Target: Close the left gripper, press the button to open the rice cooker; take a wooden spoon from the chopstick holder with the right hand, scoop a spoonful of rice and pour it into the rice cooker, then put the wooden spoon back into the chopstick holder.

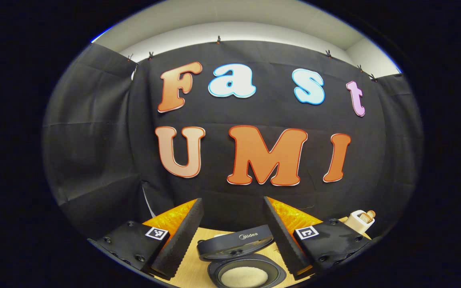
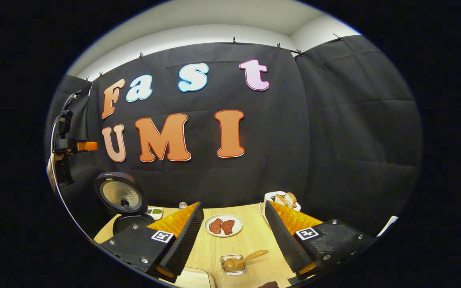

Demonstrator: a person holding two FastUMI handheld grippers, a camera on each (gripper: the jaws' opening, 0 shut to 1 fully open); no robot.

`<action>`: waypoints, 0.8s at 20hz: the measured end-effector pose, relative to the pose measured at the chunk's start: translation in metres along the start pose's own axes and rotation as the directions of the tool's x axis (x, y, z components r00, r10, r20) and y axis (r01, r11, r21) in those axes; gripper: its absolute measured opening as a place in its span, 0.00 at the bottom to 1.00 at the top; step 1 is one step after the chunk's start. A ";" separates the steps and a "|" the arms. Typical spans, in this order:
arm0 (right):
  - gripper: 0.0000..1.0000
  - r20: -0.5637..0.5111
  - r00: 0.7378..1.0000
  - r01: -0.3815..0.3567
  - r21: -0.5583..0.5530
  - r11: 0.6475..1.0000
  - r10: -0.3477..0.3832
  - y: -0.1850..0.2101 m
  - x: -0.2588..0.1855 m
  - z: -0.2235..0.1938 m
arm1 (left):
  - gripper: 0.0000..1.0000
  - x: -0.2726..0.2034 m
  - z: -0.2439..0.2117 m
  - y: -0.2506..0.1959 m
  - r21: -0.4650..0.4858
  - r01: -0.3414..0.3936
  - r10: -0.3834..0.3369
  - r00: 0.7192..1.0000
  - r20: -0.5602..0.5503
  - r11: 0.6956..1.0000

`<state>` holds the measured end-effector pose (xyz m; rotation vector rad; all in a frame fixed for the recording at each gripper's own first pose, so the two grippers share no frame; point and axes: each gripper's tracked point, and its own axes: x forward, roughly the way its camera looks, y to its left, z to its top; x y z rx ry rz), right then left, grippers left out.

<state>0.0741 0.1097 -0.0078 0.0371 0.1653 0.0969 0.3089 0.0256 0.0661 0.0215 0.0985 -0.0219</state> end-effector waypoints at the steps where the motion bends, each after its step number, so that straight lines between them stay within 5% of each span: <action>1: 0.95 0.002 1.000 0.005 -0.001 1.000 -0.005 -0.001 -0.001 0.000 | 1.00 0.015 -0.007 -0.003 0.011 0.000 0.001 1.000 -0.021 1.000; 8: 0.95 -0.022 0.998 0.057 0.034 0.998 -0.056 -0.022 -0.002 -0.004 | 0.98 0.082 -0.083 -0.006 0.009 -0.010 0.012 0.983 -0.183 1.000; 16: 0.95 -0.035 0.997 0.072 0.041 0.997 -0.071 -0.028 -0.002 -0.012 | 1.00 0.074 -0.110 -0.010 -0.069 -0.006 -0.008 0.978 -0.210 0.998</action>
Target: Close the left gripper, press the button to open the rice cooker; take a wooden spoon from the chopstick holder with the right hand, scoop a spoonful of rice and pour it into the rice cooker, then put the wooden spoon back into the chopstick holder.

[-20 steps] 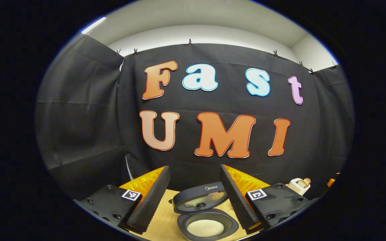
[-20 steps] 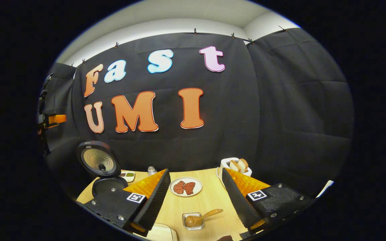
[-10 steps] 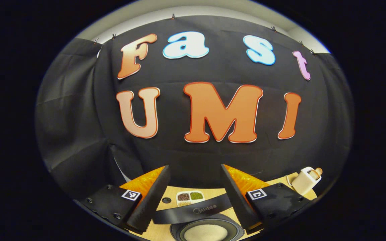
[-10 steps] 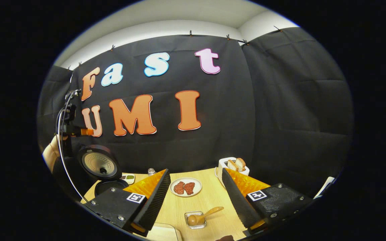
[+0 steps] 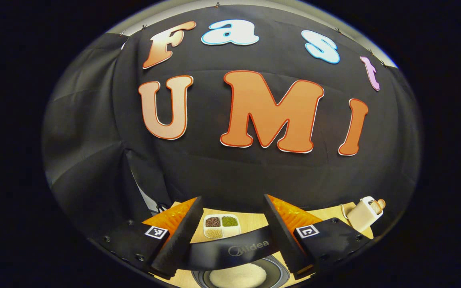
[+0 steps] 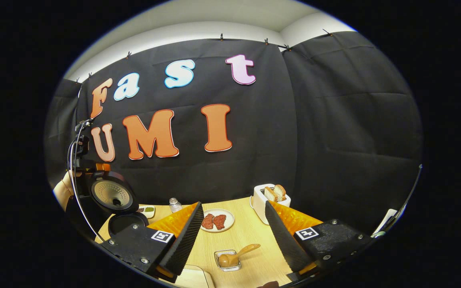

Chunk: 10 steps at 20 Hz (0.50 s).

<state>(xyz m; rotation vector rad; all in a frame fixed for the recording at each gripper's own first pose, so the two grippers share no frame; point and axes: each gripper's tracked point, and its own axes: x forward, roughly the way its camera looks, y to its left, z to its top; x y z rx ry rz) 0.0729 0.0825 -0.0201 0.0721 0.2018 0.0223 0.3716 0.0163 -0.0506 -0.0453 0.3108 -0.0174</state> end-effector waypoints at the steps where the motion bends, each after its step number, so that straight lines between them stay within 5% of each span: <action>1: 0.95 -0.003 1.000 -0.006 0.003 1.000 0.006 0.003 0.001 -0.001 | 1.00 -0.003 -0.001 -0.003 -0.010 0.010 -0.010 1.000 -0.002 1.000; 10: 0.95 -0.039 0.997 -0.065 0.022 0.998 0.066 0.006 0.006 -0.020 | 1.00 -0.057 -0.047 -0.031 0.069 0.046 -0.044 0.998 -0.039 0.997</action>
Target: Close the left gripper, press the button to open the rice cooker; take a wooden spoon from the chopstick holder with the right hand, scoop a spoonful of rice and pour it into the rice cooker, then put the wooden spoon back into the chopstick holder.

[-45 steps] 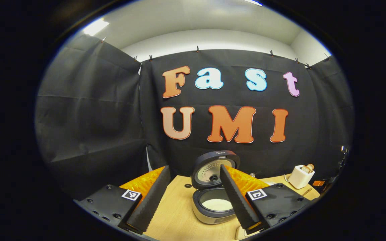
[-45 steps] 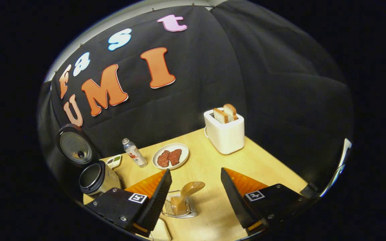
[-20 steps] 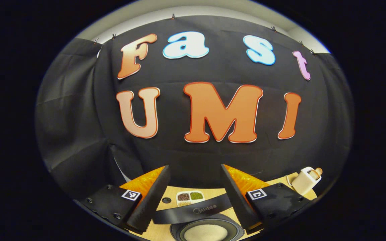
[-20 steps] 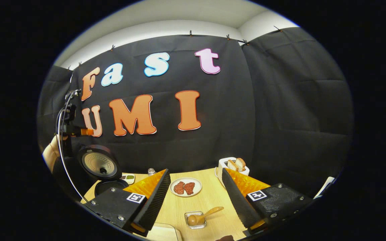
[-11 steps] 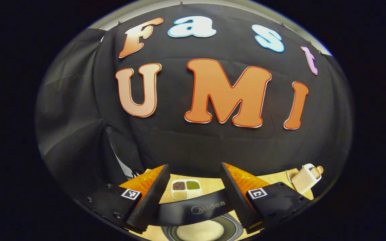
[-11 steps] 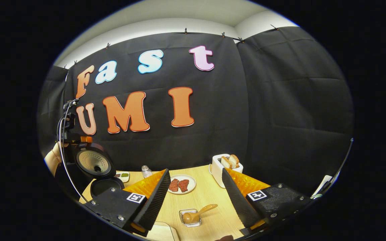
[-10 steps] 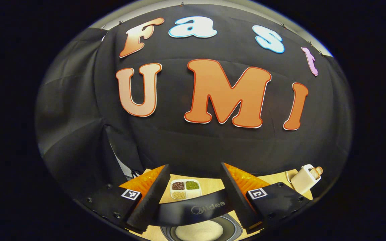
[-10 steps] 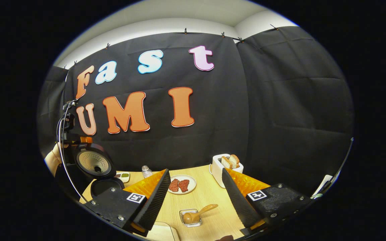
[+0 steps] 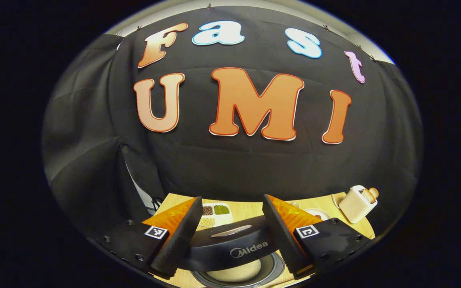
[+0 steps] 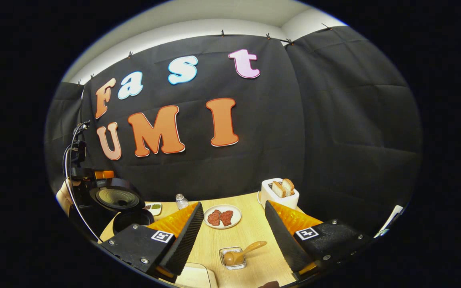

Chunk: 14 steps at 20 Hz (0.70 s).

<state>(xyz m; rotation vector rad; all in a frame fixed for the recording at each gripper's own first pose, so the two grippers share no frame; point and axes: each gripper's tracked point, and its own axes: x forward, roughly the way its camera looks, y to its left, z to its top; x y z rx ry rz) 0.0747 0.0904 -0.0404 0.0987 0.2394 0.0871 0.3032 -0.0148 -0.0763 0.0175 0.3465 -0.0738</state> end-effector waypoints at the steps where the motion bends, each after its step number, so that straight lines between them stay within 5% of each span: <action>1: 0.95 -0.003 1.000 -0.011 0.003 1.000 0.011 0.002 0.001 -0.002 | 0.99 -0.007 -0.010 -0.005 0.009 0.002 -0.002 1.000 -0.004 1.000; 9: 0.95 -0.030 0.998 -0.065 -0.016 0.998 0.064 0.002 -0.006 -0.013 | 0.99 -0.032 -0.121 -0.028 -0.026 -0.002 -0.002 0.992 -0.123 1.000; 14: 0.95 -0.072 0.995 -0.072 -0.042 0.997 0.069 -0.005 -0.013 -0.029 | 1.00 -0.038 -0.159 -0.033 -0.022 -0.021 0.020 0.999 -0.047 1.000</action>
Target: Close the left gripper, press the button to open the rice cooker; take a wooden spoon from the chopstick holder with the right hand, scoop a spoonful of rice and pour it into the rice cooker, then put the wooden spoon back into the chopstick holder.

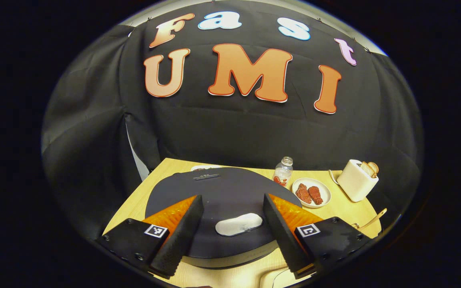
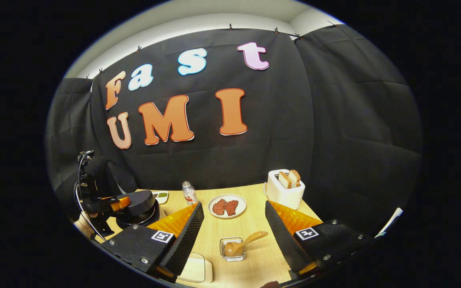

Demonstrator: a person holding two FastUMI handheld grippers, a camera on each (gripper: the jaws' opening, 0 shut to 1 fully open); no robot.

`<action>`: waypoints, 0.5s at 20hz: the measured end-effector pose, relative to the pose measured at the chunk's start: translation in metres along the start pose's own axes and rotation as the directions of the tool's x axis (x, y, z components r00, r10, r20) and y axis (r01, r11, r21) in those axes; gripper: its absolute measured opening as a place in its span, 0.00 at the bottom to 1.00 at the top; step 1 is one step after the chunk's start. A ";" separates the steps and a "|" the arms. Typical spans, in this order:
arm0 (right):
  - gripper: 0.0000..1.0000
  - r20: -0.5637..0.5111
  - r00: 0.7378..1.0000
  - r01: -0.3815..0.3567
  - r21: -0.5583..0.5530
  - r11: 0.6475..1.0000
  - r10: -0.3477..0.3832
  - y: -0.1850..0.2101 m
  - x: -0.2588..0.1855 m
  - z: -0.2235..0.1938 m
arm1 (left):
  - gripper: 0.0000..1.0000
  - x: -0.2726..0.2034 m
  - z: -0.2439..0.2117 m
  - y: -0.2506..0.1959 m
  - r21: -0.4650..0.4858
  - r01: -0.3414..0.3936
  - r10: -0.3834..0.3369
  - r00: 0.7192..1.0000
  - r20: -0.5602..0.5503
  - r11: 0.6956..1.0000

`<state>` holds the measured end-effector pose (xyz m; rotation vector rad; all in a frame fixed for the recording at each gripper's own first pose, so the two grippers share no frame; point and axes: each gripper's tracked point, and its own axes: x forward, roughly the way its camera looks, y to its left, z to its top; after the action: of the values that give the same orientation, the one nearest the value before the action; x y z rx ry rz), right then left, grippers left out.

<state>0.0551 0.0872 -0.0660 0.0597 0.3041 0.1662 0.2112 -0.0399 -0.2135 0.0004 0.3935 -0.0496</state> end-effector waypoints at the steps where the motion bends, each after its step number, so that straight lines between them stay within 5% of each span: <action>1: 0.95 -0.008 1.000 -0.001 -0.005 1.000 0.001 -0.001 -0.001 -0.003 | 1.00 0.000 -0.012 -0.001 0.020 -0.015 0.015 1.000 -0.005 1.000; 5: 1.00 -0.027 1.000 0.001 -0.023 1.000 -0.001 -0.006 -0.003 -0.010 | 1.00 0.000 -0.041 -0.002 0.054 -0.071 0.071 0.997 -0.011 0.996; 10: 0.95 -0.043 0.999 0.009 -0.011 1.000 -0.009 -0.015 -0.005 -0.020 | 0.99 -0.001 -0.053 -0.003 0.032 -0.094 0.094 0.996 -0.002 0.995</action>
<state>0.0465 0.0717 -0.0848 0.0440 0.3468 0.1606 0.1895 -0.0421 -0.2618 0.0506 0.3953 0.0368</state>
